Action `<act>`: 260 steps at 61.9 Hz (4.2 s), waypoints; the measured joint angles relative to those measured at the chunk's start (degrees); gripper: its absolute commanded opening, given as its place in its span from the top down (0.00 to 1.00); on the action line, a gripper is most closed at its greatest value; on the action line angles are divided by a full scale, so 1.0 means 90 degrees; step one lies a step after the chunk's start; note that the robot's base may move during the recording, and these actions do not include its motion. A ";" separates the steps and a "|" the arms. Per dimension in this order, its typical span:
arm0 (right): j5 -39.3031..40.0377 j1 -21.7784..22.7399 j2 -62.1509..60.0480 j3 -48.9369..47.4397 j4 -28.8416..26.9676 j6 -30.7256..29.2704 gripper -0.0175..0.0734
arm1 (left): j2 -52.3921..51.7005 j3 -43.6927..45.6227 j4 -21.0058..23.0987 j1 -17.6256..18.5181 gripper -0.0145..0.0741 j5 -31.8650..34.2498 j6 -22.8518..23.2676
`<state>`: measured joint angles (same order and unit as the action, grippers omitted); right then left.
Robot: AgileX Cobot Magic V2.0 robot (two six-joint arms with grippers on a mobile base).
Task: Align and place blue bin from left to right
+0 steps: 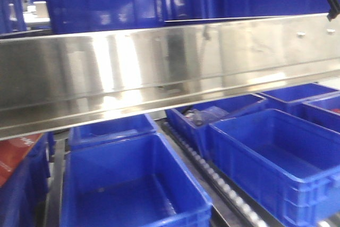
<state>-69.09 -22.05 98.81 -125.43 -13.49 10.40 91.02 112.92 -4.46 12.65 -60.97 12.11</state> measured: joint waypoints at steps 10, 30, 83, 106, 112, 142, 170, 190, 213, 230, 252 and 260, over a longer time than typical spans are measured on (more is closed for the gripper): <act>0.0000 0.0000 0.0000 0.0000 0.0000 0.0000 0.87 | 0.0000 0.0000 0.0000 0.0000 0.81 0.0000 0.0000; 0.0000 0.0000 0.0000 0.0000 0.0000 0.0000 0.87 | 0.0000 0.0000 0.0000 0.0000 0.81 0.0000 0.0000; 0.0000 0.0000 0.0000 0.0000 0.0000 0.0000 0.87 | 0.0000 0.0000 0.0000 0.0000 0.81 0.0000 0.0000; 0.0115 0.0057 0.0014 0.0000 -0.0026 -0.0036 0.87 | 0.0000 0.0000 0.0055 0.0000 0.81 0.0000 0.0033; 0.0194 0.0226 0.0147 -0.0126 -0.0182 -0.0086 0.87 | 0.0000 -0.0013 0.0122 0.0000 0.81 0.0000 0.0174; 0.1237 0.0660 0.1601 -0.0864 -0.0383 -0.1237 0.87 | 0.0452 -0.0476 -0.0098 0.0245 0.81 0.0474 0.1058; 0.2288 0.0673 0.2037 -0.0951 -0.0617 -0.1442 0.24 | 0.0706 -0.0437 -0.0310 0.0313 0.19 0.0852 0.1125; 0.1808 0.0673 0.1574 -0.0967 -0.0641 -0.1442 0.42 | 0.0143 -0.0437 -0.0300 0.0328 0.25 0.0764 0.1117; 0.0751 0.0673 0.0593 -0.0913 -0.0482 -0.1445 0.89 | -0.1326 -0.0879 -0.0580 0.0328 0.84 0.0358 0.0714; 0.0889 0.0684 -0.0345 0.0255 -0.0237 -0.1855 0.89 | -0.2998 -0.3383 -0.0662 0.0328 0.83 0.1413 0.0676; 0.2854 0.0647 -0.2798 0.4142 -0.0105 -0.2200 0.89 | -0.5526 -0.5784 -0.0880 0.0328 0.83 0.2407 0.0478; 0.3674 0.0496 -0.4127 0.5759 -0.0089 -0.2251 0.89 | -0.6320 -0.6338 -0.0919 0.0328 0.83 0.2479 0.0053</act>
<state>-36.02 -17.59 61.66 -73.60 -14.29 -9.86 34.14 55.87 -12.74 15.60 -38.66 12.58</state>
